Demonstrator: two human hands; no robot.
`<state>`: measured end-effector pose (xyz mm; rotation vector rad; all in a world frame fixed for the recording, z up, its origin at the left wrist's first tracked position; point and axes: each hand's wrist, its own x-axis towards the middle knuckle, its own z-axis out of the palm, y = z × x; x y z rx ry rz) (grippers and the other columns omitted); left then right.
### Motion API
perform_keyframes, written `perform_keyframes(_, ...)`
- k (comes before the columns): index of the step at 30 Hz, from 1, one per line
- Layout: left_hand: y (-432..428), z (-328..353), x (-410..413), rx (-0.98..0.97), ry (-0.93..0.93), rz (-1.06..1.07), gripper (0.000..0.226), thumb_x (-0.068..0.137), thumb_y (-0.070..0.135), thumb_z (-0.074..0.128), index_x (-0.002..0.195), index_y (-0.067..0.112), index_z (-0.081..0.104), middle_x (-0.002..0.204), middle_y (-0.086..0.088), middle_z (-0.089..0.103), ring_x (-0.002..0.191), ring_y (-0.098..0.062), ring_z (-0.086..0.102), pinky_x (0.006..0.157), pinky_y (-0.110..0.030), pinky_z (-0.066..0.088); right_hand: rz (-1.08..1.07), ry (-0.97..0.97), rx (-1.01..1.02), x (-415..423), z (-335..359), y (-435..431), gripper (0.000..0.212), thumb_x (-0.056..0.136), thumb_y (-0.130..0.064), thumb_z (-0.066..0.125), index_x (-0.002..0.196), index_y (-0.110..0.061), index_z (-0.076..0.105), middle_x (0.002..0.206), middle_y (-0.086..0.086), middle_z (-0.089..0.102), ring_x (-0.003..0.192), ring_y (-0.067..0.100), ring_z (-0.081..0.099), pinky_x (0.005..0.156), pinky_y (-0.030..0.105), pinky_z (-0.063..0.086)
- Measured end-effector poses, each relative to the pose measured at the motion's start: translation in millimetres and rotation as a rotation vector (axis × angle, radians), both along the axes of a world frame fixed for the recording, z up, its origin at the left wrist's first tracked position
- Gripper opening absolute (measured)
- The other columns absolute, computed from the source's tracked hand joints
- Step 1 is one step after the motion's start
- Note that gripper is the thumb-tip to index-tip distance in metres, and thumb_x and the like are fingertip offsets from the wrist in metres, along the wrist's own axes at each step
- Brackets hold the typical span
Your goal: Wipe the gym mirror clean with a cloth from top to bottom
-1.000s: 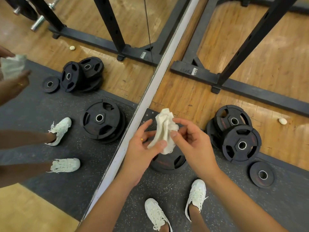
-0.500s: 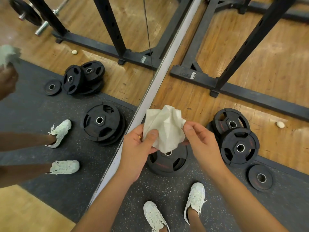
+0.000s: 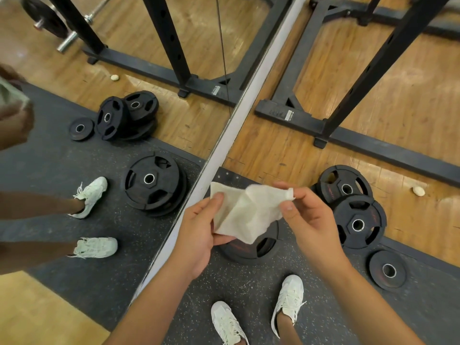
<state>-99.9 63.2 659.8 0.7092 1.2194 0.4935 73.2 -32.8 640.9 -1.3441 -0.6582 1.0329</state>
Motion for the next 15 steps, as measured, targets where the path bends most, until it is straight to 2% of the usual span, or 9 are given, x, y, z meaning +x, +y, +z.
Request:
perform_keyframes(2, 2, 1, 3, -0.046, -0.024, 0.027, 0.038, 0.091, 0.04, 0.061, 0.118, 0.015, 0.072, 0.113, -0.01, 0.076, 0.099, -0.025, 0.074, 0.067, -0.04, 0.061, 0.106, 0.018, 0.036, 2, 1, -2, 0.013, 0.102, -0.01, 0.057, 0.1, 0.0, 0.064, 0.128, 0.003, 0.072, 0.118, 0.016, 0.068, 0.091, 0.027, 0.055)
perform_keyframes(5, 4, 3, 9, -0.088, -0.053, 0.076, 0.04, 0.091, 0.04, 0.062, 0.121, 0.016, 0.071, 0.115, -0.01, 0.076, 0.101, -0.027, 0.072, 0.064, -0.037, 0.06, 0.147, 0.028, 0.037, 1, 1, -2, 0.019, 0.098, -0.013, 0.056, 0.095, -0.023, 0.071, 0.121, 0.003, 0.075, 0.107, 0.017, 0.071, 0.089, 0.032, 0.057)
perform_keyframes(7, 7, 4, 11, -0.024, -0.004, 0.075, 0.029, 0.1, 0.035, 0.058, 0.114, 0.015, 0.072, 0.11, -0.009, 0.077, 0.095, -0.025, 0.073, 0.059, -0.035, 0.059, 0.087, 0.032, 0.046, 3, 2, -1, 0.012, 0.1, -0.01, 0.06, 0.096, -0.014, 0.07, 0.114, -0.002, 0.077, 0.1, 0.012, 0.072, 0.085, 0.025, 0.056)
perform_keyframes(9, 10, 4, 12, 0.062, 0.03, 0.061, 0.025, 0.103, 0.034, 0.055, 0.107, 0.017, 0.073, 0.104, -0.006, 0.078, 0.091, -0.023, 0.075, 0.056, -0.034, 0.059, 0.051, 0.037, 0.054, 6, 3, 0, 0.014, 0.098, -0.009, 0.057, 0.1, -0.007, 0.071, 0.117, -0.002, 0.077, 0.11, 0.012, 0.071, 0.09, 0.02, 0.053)
perform_keyframes(12, 12, 6, 17, 0.092, 0.004, 0.096, 0.026, 0.105, 0.033, 0.053, 0.109, 0.016, 0.072, 0.103, -0.005, 0.078, 0.087, -0.022, 0.075, 0.054, -0.033, 0.058, -0.008, -0.016, 0.045, 10, 1, 0, 0.024, 0.097, -0.011, 0.056, 0.105, -0.013, 0.078, 0.128, -0.003, 0.073, 0.127, 0.015, 0.063, 0.102, 0.024, 0.051)
perform_keyframes(15, 18, 7, 17, 0.025, -0.041, 0.232, 0.025, 0.106, 0.032, 0.051, 0.113, 0.017, 0.07, 0.105, -0.004, 0.079, 0.087, -0.021, 0.077, 0.053, -0.032, 0.058, -0.096, -0.056, 0.037, 14, -3, -1, 0.018, 0.101, -0.015, 0.055, 0.099, -0.011, 0.073, 0.129, 0.002, 0.071, 0.125, 0.022, 0.065, 0.103, 0.037, 0.055)
